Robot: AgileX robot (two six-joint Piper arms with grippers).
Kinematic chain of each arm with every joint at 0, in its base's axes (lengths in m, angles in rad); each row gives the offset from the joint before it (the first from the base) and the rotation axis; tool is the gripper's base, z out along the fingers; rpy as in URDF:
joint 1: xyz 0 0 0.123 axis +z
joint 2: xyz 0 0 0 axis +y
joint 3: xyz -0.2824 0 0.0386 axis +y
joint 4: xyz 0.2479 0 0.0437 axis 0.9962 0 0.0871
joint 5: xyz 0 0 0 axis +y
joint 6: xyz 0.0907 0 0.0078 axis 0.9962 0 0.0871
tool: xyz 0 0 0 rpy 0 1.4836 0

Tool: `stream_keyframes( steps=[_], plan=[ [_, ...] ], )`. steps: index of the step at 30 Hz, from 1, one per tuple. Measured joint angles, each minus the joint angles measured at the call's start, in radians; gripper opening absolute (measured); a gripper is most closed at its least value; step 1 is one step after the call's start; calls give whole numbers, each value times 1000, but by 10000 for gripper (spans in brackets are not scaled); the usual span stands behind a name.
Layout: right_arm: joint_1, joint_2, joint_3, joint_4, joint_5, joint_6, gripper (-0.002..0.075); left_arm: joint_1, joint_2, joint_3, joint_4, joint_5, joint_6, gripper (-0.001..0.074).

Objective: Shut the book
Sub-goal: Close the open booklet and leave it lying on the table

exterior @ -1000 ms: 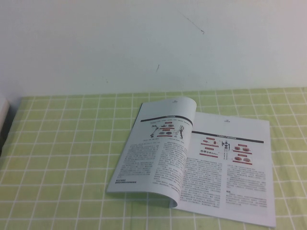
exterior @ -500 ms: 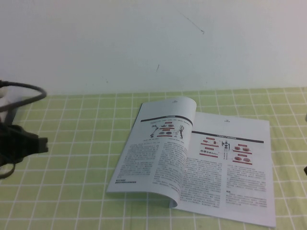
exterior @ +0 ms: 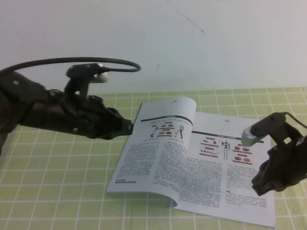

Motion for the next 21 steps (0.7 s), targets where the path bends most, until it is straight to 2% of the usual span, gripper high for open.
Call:
stream_keyframes(
  steps=[5,12,21],
  plan=[
    [2,110,0,9,-54,0,-3,-69,139,-86,120,-92,-46,-4],
    [2,187,-7,13,-75,2,-3,-78,250,-135,291,-218,-158,-4],
    [2,202,-21,13,-50,2,-2,-78,346,-135,374,-310,-175,-4]
  ],
)
